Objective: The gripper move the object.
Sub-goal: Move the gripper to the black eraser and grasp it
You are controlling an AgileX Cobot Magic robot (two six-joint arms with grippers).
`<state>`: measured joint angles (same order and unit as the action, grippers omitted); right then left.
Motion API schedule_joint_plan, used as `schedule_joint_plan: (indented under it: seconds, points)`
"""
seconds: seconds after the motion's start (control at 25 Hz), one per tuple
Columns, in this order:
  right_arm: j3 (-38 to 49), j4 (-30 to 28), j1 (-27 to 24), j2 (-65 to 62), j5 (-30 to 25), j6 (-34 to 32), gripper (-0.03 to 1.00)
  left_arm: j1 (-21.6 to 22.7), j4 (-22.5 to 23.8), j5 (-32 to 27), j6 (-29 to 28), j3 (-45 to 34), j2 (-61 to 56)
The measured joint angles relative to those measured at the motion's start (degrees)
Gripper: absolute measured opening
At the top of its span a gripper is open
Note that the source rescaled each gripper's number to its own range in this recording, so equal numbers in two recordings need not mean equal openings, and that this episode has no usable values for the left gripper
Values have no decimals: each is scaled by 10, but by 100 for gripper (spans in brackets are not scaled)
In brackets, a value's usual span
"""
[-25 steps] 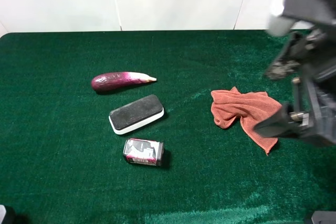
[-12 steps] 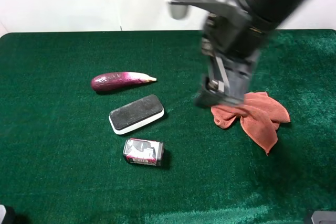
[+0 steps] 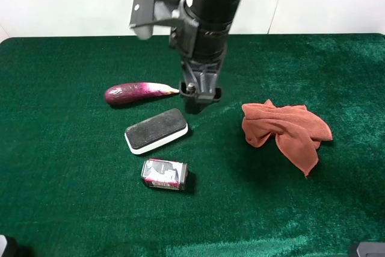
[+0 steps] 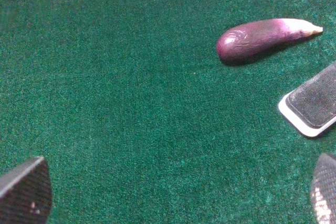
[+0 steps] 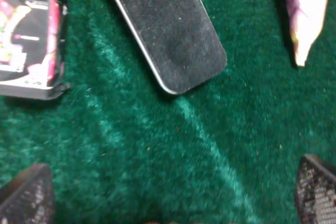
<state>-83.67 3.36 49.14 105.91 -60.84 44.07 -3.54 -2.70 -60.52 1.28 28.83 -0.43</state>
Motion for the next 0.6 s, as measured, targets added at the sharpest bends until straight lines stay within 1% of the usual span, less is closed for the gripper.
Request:
schedule_joint_plan:
  seconds: [0.16, 0.6]
  points:
    - [-15, 0, 0, 49, 11, 19, 100, 0, 0, 0, 0, 0, 0]
    - [-16, -34, 45, 126, 109, 35, 100, 0, 0, 0, 0, 0, 0]
